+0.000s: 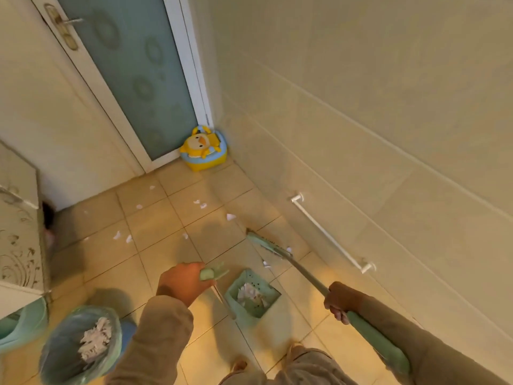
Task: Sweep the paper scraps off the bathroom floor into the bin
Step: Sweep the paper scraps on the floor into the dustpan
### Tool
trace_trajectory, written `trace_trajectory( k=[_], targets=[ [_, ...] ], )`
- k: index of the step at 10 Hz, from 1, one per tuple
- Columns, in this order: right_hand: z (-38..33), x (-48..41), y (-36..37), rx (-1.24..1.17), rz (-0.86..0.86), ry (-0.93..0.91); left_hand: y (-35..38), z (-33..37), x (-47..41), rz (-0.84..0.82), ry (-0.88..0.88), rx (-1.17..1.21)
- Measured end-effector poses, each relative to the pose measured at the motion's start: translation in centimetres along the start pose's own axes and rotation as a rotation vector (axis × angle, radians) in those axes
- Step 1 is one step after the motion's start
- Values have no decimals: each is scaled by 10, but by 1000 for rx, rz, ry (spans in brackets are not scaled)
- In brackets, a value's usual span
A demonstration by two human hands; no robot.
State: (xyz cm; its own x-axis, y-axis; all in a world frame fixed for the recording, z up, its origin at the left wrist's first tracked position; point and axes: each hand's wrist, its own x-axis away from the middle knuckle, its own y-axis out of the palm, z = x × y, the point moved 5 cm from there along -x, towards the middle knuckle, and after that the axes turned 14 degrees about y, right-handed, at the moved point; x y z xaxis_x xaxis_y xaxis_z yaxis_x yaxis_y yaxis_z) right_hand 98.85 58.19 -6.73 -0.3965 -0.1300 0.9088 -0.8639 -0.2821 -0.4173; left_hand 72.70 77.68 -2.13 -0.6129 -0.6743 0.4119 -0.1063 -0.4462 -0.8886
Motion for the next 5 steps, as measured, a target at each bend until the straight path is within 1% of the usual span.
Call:
trace_trajectory(
  k=[2,3,4,5],
  targets=[
    [18,-15,-15,-36,25,43,4,23,-15,-15,-12,-17],
    [16,-28,-24,-11,59,60,6,29,-14,32,-27,-78],
    [10,-43,-30,-50,40,91,9,32,-14,43,-37,-98],
    [13,-35,-24,223,-44,106,11,33,-17,38,-46,-91]
  ],
)
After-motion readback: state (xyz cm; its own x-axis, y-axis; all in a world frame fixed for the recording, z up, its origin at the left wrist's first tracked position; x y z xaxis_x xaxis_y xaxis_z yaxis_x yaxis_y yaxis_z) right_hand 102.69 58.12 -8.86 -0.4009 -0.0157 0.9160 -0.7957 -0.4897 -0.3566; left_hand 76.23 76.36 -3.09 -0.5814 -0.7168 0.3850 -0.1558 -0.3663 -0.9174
